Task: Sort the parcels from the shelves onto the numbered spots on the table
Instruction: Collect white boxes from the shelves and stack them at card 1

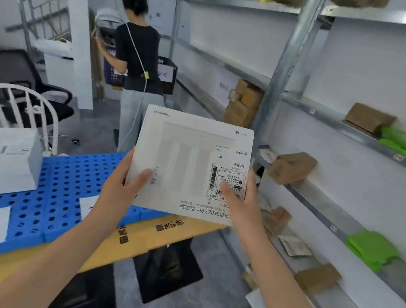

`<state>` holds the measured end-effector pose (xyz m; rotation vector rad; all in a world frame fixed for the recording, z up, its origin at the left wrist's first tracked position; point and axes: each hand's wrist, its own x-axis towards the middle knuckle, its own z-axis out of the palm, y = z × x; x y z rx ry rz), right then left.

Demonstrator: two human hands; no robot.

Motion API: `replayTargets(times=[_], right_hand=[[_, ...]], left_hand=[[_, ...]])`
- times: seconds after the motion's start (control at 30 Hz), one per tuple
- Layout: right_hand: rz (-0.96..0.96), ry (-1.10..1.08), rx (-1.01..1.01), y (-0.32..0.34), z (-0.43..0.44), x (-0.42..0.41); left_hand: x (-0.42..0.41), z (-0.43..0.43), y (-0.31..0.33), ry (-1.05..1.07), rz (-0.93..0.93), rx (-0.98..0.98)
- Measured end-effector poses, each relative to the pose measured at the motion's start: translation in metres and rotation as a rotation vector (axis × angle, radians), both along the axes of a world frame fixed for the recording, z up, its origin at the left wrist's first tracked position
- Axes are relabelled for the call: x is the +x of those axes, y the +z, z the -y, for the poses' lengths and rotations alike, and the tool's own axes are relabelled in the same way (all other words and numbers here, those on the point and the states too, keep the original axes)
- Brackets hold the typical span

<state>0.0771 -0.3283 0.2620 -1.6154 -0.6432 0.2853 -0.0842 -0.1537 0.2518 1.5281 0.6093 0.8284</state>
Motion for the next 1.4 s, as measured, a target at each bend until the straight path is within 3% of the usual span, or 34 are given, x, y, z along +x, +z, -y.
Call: replayTargets(times=[0.6, 1.13, 1.4], right_hand=[[-0.092, 0.364, -0.161, -0.038, -0.29, -0.113], [-0.142, 0.674, -0.167, -0.046, -0.554, -0.119], [-0.142, 0.655, -0.277, -0.067, -0.621, -0.145]], left_hand=[[-0.167, -0.213, -0.046, 0.392, -0.044, -0.093], [-0.194, -0.413, -0.038, 0.615, -0.154, -0.097], [-0.221, -0.488, -0.062, 0.596, -0.274, -0.139]])
